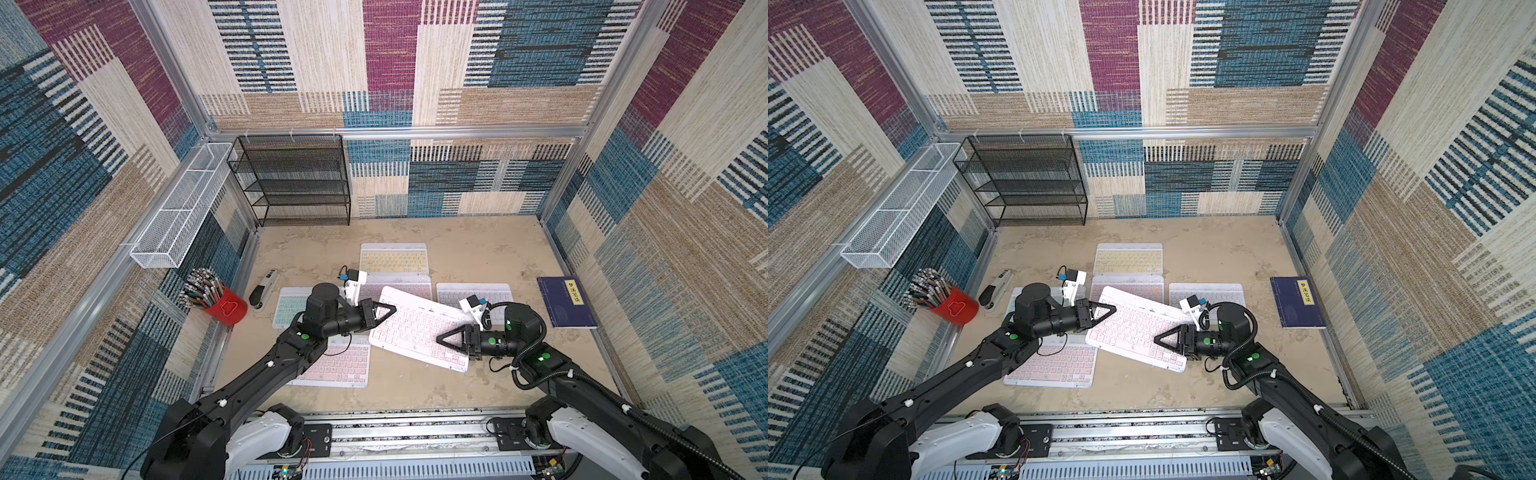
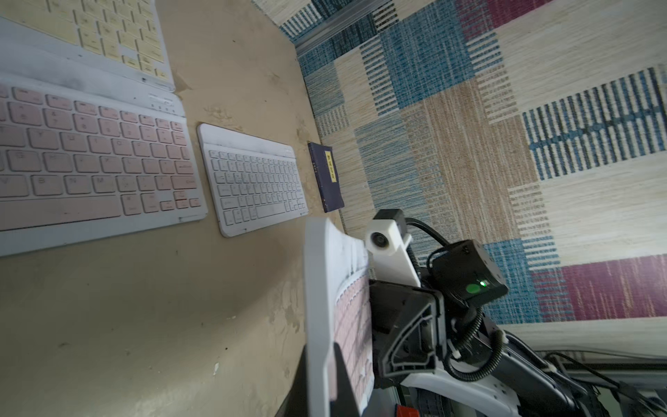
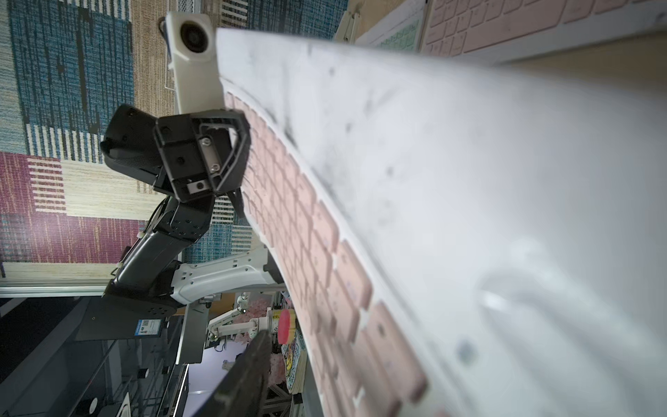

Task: Stack the numeric keypads
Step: Pick up the numeric keypad from the center of the board.

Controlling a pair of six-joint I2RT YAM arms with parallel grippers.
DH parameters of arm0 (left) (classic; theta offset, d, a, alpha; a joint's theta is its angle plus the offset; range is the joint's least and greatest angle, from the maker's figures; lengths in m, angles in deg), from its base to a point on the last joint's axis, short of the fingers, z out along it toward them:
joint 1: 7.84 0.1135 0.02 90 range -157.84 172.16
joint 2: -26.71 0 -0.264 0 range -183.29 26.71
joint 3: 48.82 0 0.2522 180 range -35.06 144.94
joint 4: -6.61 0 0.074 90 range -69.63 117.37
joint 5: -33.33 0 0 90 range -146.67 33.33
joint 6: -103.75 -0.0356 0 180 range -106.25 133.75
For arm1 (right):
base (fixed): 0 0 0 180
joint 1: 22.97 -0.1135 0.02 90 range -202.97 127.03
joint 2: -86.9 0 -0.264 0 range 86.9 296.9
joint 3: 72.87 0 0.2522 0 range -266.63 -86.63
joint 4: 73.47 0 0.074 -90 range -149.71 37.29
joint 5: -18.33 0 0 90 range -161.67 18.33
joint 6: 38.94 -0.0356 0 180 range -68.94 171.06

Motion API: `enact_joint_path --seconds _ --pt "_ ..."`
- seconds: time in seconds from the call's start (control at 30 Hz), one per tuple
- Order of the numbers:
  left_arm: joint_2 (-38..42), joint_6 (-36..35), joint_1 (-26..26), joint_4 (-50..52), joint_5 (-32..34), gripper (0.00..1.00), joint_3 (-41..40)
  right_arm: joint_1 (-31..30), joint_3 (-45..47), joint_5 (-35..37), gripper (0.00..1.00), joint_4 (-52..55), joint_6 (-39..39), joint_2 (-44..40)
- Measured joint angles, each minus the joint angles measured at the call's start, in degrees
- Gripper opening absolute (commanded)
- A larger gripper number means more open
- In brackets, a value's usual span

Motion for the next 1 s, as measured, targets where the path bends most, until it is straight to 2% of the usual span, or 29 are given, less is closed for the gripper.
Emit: enact_joint_path --seconds 0.03,0.13,0.4,0.57,0.67,0.73,0.83,1.0 --pt "0.11 0.39 0.24 -0.79 0.02 0.0 -0.46 0.15 -0.48 -0.2 0.32 -0.09 0.46 0.31" --pt "0.57 2.54 1.38 -3.26 -0.79 0.0 -2.16 1.07 -1.33 -1.57 0.43 0.15 1.46 0.66" --pt "2.08 8.96 5.62 -11.06 -8.81 0.0 -4.26 5.07 -1.42 -5.57 0.57 -4.59 1.84 -0.61" --pt "2.4 11.82 8.85 -12.2 -9.86 0.0 -4.26 6.62 -2.12 -3.74 0.68 -3.78 2.82 0.28" --pt "2.36 13.46 9.6 -13.18 -10.47 0.0 -4.26 7.34 -2.6 -3.43 0.69 -3.63 4.15 0.66" --pt "2.01 14.4 9.7 -14.62 -10.69 0.0 -4.26 7.65 -2.34 -3.37 0.65 -4.13 4.24 1.16" --pt "1.05 15.47 9.86 -16.22 -10.97 0.0 -4.26 7.69 -1.9 -3.21 0.53 -5.84 3.98 2.21" --pt "-0.33 16.72 10.05 -18.12 -11.54 0.0 -4.26 8.31 -1.97 -2.91 0.07 -8.85 2.62 2.64"
